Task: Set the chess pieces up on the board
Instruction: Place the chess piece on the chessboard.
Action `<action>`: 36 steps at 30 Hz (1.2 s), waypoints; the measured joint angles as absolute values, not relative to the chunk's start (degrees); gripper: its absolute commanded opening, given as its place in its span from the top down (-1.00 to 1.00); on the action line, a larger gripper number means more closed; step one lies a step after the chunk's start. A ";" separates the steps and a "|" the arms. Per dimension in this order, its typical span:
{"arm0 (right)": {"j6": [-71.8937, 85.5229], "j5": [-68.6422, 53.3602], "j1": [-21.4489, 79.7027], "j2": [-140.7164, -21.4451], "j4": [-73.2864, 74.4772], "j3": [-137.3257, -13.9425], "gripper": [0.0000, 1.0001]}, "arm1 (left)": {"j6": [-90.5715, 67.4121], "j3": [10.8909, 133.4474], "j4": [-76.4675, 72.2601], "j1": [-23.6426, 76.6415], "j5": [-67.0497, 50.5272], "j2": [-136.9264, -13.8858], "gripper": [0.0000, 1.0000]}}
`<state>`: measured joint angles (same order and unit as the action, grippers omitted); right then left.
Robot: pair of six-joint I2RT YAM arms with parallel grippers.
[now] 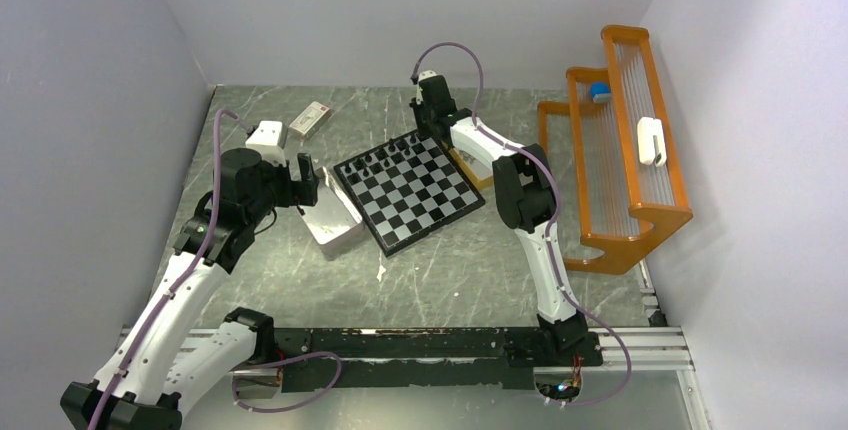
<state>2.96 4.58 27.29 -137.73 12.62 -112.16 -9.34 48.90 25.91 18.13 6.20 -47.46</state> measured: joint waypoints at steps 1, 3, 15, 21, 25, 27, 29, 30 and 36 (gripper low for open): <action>2.96 4.64 27.29 -137.73 12.62 -112.16 0.68 | -9.34 48.90 25.91 18.13 6.20 -47.46 -0.95; 2.96 4.71 27.29 -137.73 12.67 -112.16 0.68 | -9.34 48.90 25.91 18.13 6.20 -47.46 -0.95; 2.96 4.91 27.29 -137.73 12.73 -112.16 0.53 | -9.34 48.90 25.91 18.13 6.20 -47.46 -0.95; 3.07 4.97 27.24 -137.75 14.11 -112.16 0.43 | -9.34 48.90 25.91 18.13 6.20 -47.46 -0.95; 3.14 5.15 27.22 -137.75 14.72 -112.16 0.40 | -9.34 48.90 25.91 18.13 6.20 -47.46 -0.95; 3.11 5.15 27.22 -137.75 14.79 -112.16 0.38 | -9.34 48.90 25.91 18.13 6.20 -47.46 -0.95; 3.11 5.15 27.22 -137.75 14.79 -112.20 0.32 | -9.34 48.90 25.91 18.13 6.20 -47.46 -0.95; 3.11 5.13 27.22 -137.75 14.92 -112.31 0.30 | -9.34 48.90 25.91 18.13 6.20 -47.46 -0.95; 3.29 4.91 27.22 -137.71 14.94 -113.40 0.03 | -9.37 48.90 25.93 18.13 6.33 -47.48 -0.96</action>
<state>3.29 4.91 27.22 -137.71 14.94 -113.40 -9.37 48.90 25.93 18.13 6.33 -47.48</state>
